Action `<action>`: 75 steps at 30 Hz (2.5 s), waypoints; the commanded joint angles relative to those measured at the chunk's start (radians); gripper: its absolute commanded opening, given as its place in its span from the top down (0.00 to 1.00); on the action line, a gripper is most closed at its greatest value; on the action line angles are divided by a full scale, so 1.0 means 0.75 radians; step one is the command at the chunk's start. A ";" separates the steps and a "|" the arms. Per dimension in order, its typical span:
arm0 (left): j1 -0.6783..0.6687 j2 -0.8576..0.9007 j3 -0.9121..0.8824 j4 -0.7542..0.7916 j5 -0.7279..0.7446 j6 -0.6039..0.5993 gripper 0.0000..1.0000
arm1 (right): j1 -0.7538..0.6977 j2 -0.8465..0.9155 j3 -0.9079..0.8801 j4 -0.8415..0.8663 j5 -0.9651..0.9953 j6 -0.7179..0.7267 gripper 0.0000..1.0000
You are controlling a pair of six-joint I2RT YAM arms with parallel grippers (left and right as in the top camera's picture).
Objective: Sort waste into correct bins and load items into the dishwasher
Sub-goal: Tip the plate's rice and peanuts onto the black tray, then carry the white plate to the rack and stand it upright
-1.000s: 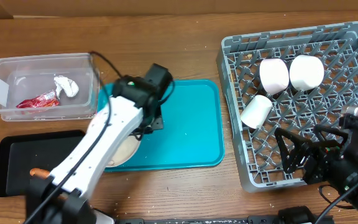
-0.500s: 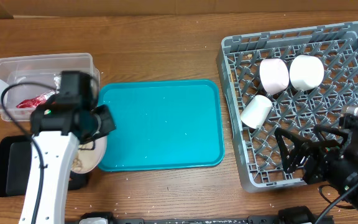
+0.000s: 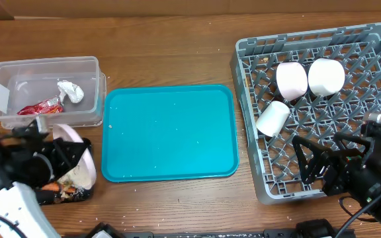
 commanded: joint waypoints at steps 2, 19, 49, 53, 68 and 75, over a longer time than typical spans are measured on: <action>0.202 -0.019 -0.004 -0.147 0.449 0.513 0.96 | 0.004 0.001 0.002 0.007 0.003 -0.001 0.00; 0.503 -0.019 -0.009 -0.378 0.648 0.845 0.96 | 0.004 0.001 0.002 0.007 0.003 -0.001 0.00; -0.329 -0.021 -0.009 0.332 0.010 0.018 0.96 | 0.004 0.001 0.002 0.007 0.003 -0.001 0.00; -0.747 -0.013 -0.009 0.567 -0.334 -0.281 0.96 | 0.004 0.001 0.002 0.007 0.003 -0.001 0.00; -1.776 0.408 0.034 0.926 -0.928 -0.678 0.96 | 0.003 0.001 0.002 0.007 0.003 -0.001 0.00; -1.812 0.415 0.085 1.700 -0.335 -0.965 0.96 | 0.003 0.001 0.002 0.007 0.003 -0.001 0.00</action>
